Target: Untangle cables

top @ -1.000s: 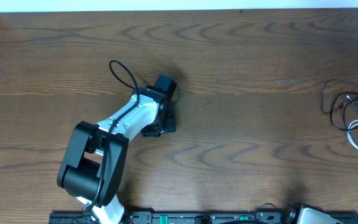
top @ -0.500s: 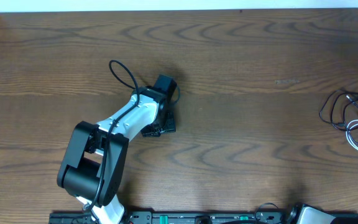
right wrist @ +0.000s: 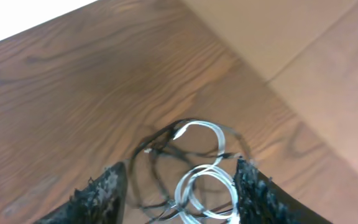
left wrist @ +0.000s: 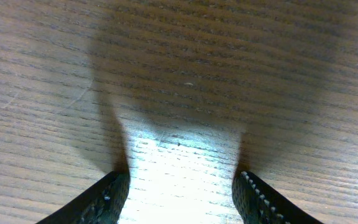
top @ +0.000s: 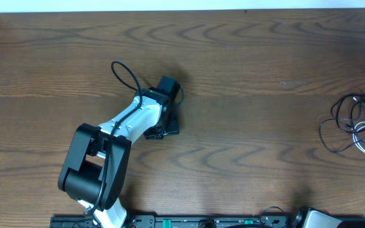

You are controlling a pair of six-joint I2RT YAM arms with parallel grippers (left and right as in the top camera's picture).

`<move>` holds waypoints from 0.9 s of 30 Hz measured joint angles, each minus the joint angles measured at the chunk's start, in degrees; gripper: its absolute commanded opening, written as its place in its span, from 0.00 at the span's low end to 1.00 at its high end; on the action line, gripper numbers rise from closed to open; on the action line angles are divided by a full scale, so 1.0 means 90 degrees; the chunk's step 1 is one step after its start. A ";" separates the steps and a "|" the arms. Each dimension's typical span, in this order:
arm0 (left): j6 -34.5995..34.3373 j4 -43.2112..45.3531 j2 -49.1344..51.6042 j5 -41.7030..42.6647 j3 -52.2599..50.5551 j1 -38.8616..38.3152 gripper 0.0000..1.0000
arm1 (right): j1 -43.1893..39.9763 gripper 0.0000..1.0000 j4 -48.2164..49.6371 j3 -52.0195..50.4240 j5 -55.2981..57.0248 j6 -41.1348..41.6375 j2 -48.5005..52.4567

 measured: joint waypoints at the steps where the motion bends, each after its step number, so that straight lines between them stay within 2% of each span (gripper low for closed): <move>1: 0.0000 0.0000 0.0000 0.0000 0.0000 0.0000 0.59 | 0.0000 0.64 0.0000 -0.0041 -0.0211 -0.0002 0.0000; 7: 0.0046 0.0049 0.0000 0.0104 -0.0005 0.0034 0.59 | 0.0000 0.70 0.0049 -0.0284 -0.2115 0.0007 0.0005; 11: 0.0338 0.0328 -0.0041 0.0333 -0.0012 0.0049 0.59 | 0.0017 0.76 0.0039 -0.0442 -0.3490 0.0005 0.0100; 16: 0.0835 0.0617 -0.0233 0.0682 -0.0010 0.0046 0.63 | 0.0262 0.78 -0.0007 -0.0510 -0.4796 -0.0141 0.0534; 20: 0.1141 0.0879 -0.0835 0.0787 0.0022 0.0046 0.66 | 0.0746 0.81 -0.0151 -0.0517 -0.5146 -0.0449 0.0962; 27: 0.1382 0.0848 -0.2069 0.0614 0.0131 0.0046 0.70 | 0.1836 0.86 -0.0670 -0.0549 -0.4602 -0.0906 0.1632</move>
